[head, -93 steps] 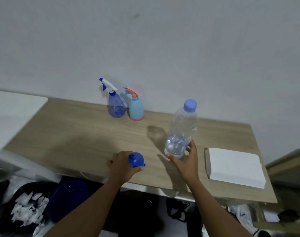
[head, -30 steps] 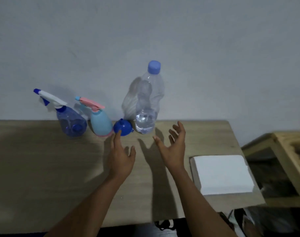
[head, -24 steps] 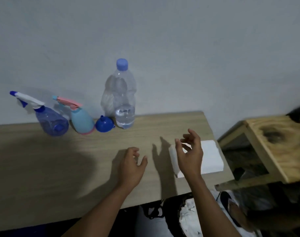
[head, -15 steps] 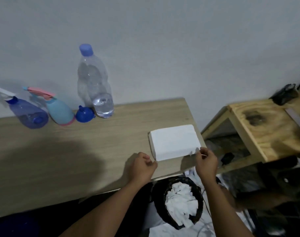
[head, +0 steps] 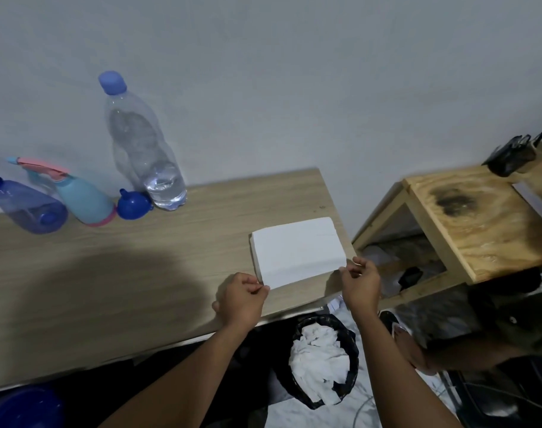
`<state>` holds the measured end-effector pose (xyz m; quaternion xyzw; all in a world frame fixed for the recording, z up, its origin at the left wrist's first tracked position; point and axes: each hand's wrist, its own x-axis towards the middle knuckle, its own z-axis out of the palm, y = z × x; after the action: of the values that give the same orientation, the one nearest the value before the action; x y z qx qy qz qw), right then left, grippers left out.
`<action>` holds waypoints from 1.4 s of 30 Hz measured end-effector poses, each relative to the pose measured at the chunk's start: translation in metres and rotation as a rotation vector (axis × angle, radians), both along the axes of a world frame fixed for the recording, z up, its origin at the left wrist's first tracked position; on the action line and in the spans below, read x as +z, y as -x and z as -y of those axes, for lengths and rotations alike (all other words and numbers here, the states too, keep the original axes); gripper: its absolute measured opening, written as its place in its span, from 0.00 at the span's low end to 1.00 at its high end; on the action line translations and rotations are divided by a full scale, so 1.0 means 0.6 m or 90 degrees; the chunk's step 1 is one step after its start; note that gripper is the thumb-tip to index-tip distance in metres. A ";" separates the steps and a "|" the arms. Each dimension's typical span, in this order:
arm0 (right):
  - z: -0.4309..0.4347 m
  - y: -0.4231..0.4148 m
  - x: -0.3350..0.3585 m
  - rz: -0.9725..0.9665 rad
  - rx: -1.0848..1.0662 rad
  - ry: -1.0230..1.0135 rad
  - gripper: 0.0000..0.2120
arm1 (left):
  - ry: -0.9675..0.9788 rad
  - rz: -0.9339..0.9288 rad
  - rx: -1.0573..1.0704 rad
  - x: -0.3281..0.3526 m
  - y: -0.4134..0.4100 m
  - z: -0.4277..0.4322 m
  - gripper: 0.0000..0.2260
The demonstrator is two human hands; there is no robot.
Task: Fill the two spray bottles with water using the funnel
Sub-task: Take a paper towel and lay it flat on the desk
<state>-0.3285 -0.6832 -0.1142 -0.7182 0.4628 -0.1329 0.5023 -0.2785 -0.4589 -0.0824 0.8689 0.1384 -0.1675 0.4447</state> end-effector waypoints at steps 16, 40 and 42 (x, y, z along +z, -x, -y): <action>-0.007 -0.018 0.121 0.139 0.001 -0.008 0.07 | 0.316 0.091 0.025 0.067 -0.019 -0.012 0.10; -0.354 -0.148 0.220 0.268 0.315 -0.061 0.04 | 0.508 0.052 0.222 0.167 -0.096 -0.372 0.10; -0.417 -0.154 0.220 0.269 0.321 -0.054 0.03 | 0.502 0.055 0.232 0.167 -0.095 -0.428 0.11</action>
<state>-0.2364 -0.4332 0.0177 -0.7451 0.1614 -0.1309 0.6338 -0.2217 -0.2020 0.0178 0.6004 0.1965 -0.0894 0.7700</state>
